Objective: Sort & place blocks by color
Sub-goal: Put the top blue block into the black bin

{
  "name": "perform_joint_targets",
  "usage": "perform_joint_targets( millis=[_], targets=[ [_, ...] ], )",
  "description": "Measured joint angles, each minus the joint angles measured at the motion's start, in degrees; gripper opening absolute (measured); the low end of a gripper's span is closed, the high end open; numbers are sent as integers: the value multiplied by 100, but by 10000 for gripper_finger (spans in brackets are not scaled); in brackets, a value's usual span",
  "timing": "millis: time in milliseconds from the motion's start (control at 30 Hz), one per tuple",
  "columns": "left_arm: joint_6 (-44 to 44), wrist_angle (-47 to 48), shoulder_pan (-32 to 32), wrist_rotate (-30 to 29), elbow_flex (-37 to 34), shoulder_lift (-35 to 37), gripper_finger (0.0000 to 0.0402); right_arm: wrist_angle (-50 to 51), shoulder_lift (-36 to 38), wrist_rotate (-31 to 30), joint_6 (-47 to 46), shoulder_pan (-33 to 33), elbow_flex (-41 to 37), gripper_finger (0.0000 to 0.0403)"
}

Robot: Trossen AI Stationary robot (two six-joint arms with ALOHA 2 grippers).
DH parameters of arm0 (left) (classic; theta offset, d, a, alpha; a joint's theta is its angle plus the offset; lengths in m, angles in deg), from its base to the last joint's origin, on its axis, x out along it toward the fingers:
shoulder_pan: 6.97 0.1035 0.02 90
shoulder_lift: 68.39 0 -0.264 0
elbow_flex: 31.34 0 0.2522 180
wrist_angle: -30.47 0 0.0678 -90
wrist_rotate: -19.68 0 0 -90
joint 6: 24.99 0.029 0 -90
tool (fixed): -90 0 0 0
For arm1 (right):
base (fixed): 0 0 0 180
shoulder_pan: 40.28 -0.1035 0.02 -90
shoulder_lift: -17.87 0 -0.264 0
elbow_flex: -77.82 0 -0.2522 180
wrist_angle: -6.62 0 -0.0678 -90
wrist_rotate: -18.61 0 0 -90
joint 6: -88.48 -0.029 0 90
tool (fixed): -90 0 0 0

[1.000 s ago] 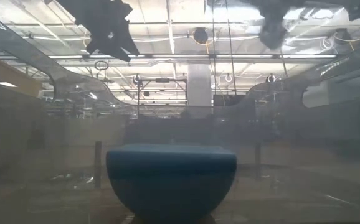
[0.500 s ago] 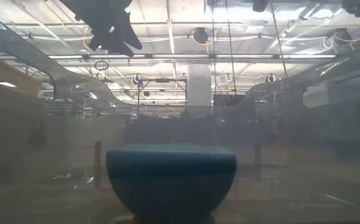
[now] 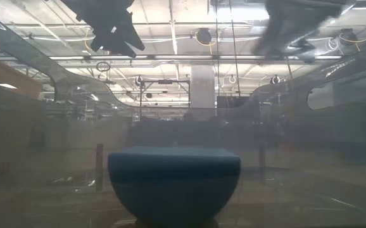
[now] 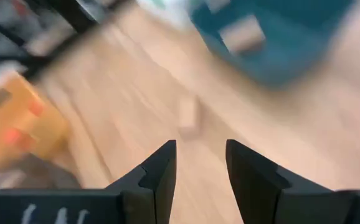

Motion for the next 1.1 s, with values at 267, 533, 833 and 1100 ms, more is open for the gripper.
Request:
perform_joint_targets(
  millis=[267, 533, 833, 1100],
  targets=[
    [-4, 2, 0, 0, 0, -1, 219, 1823, 2, 735, -1559, -112, -36, 130],
    [2, 9, 0, 0, 0, -1, 218, 1944, 0, 1948, -2540, -147, -680, 144],
    [15, 11, 0, 0, 0, -1, 218, 1925, -4, 1999, -2674, -148, -1043, 229],
    [13, 11, 0, 0, 0, -1, 218, 1708, -367, 2012, -2876, -148, -1436, 234]
  ],
)
